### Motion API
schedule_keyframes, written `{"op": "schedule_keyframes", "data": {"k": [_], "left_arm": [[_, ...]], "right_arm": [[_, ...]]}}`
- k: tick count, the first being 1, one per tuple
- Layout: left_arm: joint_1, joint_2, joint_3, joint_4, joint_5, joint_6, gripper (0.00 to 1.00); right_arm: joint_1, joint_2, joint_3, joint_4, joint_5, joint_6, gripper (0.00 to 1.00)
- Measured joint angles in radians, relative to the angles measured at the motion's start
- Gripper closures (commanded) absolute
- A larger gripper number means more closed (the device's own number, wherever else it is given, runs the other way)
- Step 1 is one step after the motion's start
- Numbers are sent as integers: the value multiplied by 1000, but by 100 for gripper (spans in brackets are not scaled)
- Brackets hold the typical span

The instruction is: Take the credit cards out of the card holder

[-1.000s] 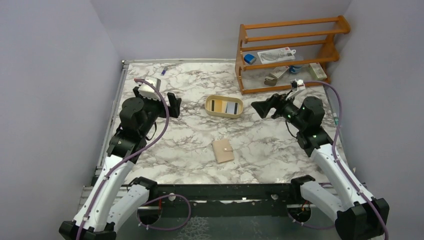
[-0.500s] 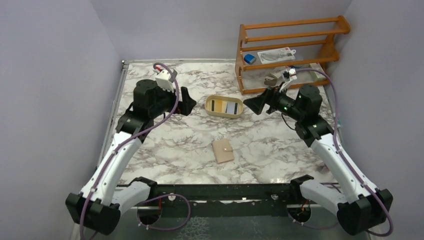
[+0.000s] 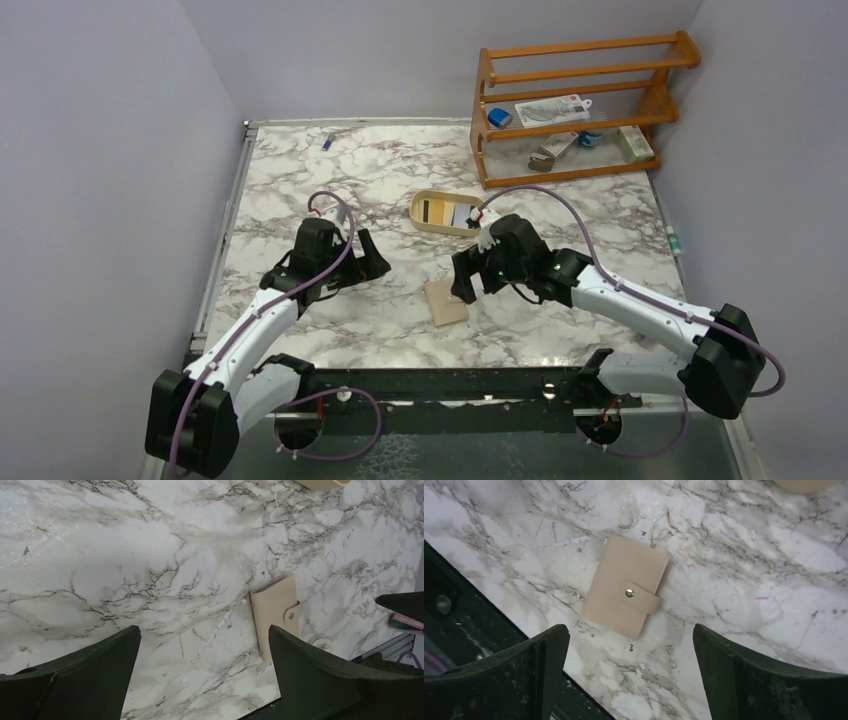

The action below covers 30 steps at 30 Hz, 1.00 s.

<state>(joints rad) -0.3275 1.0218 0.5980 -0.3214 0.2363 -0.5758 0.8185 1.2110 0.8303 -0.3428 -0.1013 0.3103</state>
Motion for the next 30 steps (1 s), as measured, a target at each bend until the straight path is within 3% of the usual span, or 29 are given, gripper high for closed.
{"op": "schedule_keyframes", "data": {"k": [3,12,16,30], "left_arm": [[0,-58,-31,-2,0,-34,1],[0,-66,-30,-10,4,-27,1],[0,-68,-30,-19,5,-26,1],[0,-86,-30,-20,4,-34,1]], "right_arm": [[-6,11,11,-31,14,-97,3],[21,279,230,-57,-52,-351,34],[67,363,220,-82,-45,-398,32],[90,386,172,-89,-30,-418,35]]}}
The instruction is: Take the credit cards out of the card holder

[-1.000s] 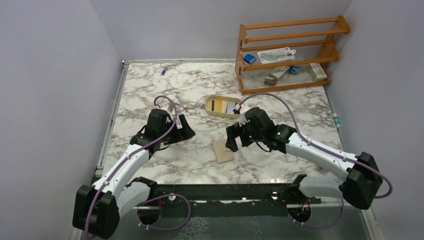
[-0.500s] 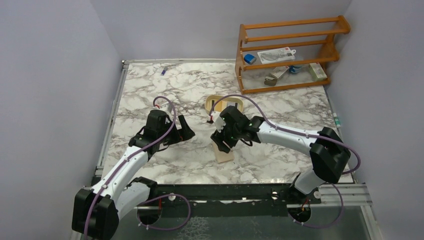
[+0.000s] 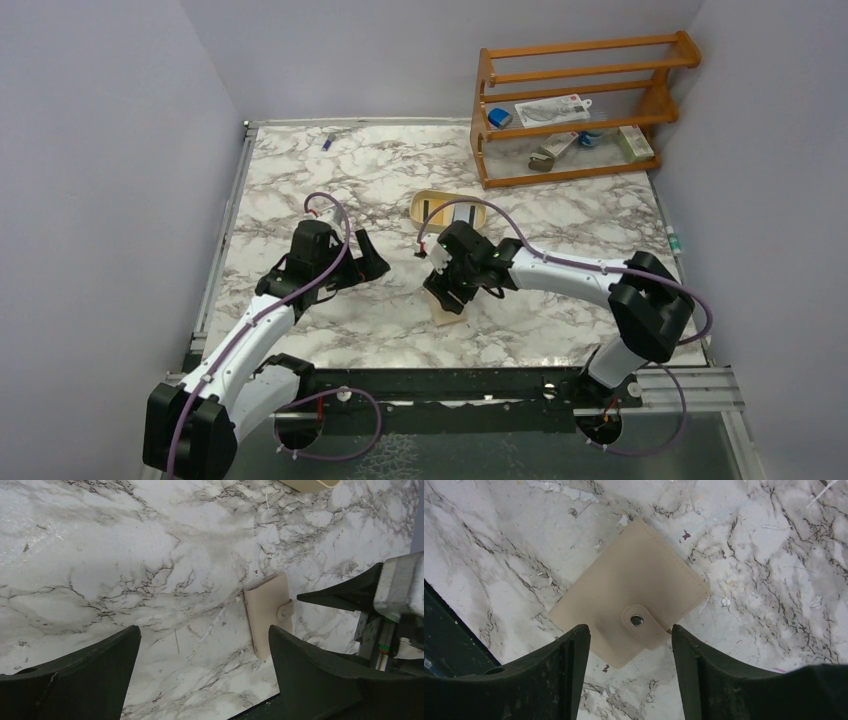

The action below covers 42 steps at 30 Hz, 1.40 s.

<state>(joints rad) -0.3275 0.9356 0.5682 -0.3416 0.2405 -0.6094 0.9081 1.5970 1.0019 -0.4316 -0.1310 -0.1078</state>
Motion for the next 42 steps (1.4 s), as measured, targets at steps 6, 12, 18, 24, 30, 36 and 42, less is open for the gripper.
{"op": "schedule_keyframes", "data": {"k": [6,12,18,24,30,36,42], "left_arm": [[0,-12,0,-12,-1,-1,1],[0,-12,0,-27,-1,-1,1],[0,-12,0,-28,-1,-3,2],[-25,-12,0,-27,-7,-4,2],[-85,-5,0,-1,-20,-42,2],[-208,50,-8,131,-64,-131,3],[-352,238,-5,248,-149,-195,8]], "right_arm": [[6,48,-10,18,6,1,42],[9,65,-18,35,22,2,57],[10,66,-19,50,40,11,99],[14,55,-21,52,56,35,99],[14,-28,-45,52,60,64,99],[14,-216,-63,103,18,87,99],[14,-257,-85,161,-59,115,99]]}}
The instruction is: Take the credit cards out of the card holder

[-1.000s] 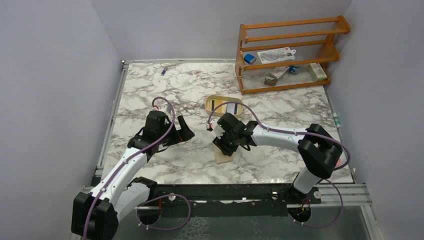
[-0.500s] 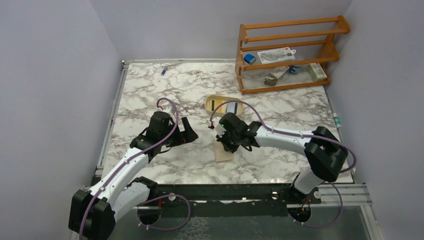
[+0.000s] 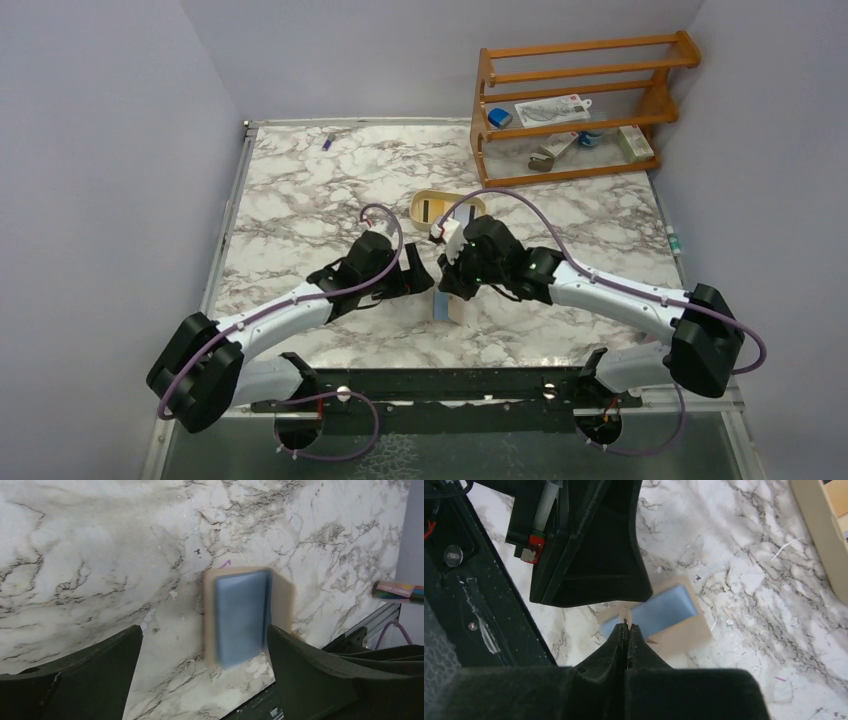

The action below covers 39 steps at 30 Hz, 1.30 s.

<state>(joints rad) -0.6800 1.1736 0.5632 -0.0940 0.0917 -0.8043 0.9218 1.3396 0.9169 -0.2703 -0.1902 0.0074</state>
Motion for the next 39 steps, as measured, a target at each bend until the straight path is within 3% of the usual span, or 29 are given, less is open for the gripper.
{"op": "schedule_keyframes", "data": {"k": [8,17,23,28,30,33,34,35,39], "left_arm": [[-29,-36,-57,178,-69,-51,10],[-29,-53,-60,188,-84,-55,9],[-36,-18,-49,153,-87,-47,9],[-39,-10,-45,105,-114,-29,9],[-40,-10,-35,76,-129,-17,9],[-41,-14,-17,45,-149,-1,9],[-42,-21,-15,39,-155,3,9],[-42,-26,-15,34,-159,6,9],[-42,-42,-15,12,-169,12,9]], "right_arm": [[0,-42,-58,11,-83,29,99],[-18,-245,-151,90,-80,71,99],[-29,-341,-201,92,179,150,93],[-41,-167,-201,63,352,242,89],[-47,-90,-202,48,409,277,75],[-66,-33,-208,30,467,325,15],[-85,-27,-209,24,478,336,5],[-108,-27,-211,18,486,342,1],[-208,-40,-217,14,489,344,0]]}}
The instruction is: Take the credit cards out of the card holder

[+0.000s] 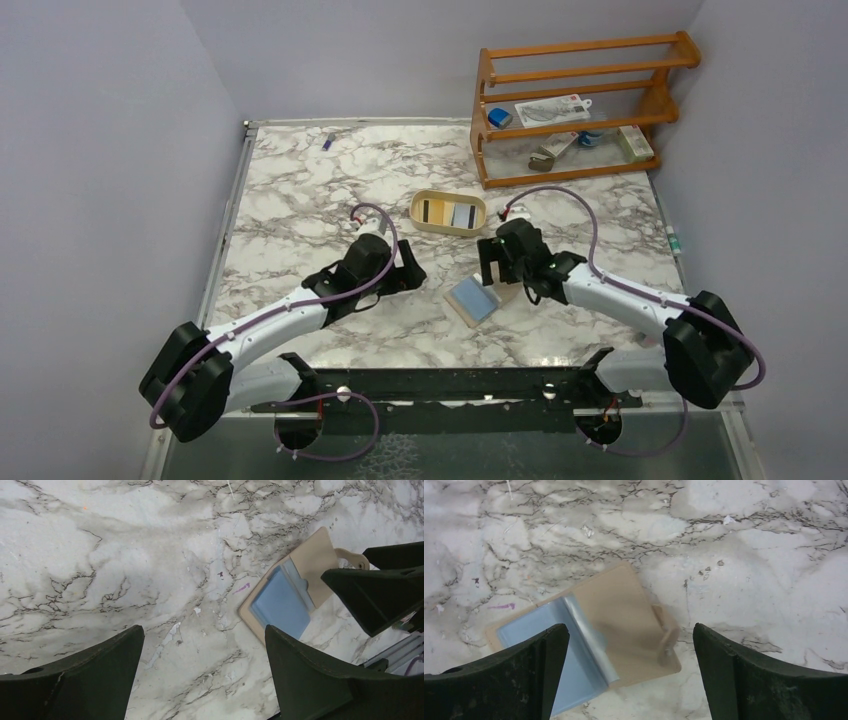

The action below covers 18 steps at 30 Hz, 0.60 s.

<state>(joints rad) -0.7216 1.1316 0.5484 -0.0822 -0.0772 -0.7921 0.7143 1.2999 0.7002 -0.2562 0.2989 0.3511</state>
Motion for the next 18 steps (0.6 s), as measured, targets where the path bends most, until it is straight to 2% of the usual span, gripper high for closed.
{"op": "schedule_keyframes", "data": {"k": [5,12,18], "left_arm": [[0,-2,0,-17,-1,5,9],[0,-5,0,-28,0,16,8],[0,-32,0,-34,1,23,8]], "right_arm": [[-48,0,2,-11,-3,-3,0],[-231,17,-22,36,-203,-4,2],[-236,79,-40,93,-362,-11,6]]}}
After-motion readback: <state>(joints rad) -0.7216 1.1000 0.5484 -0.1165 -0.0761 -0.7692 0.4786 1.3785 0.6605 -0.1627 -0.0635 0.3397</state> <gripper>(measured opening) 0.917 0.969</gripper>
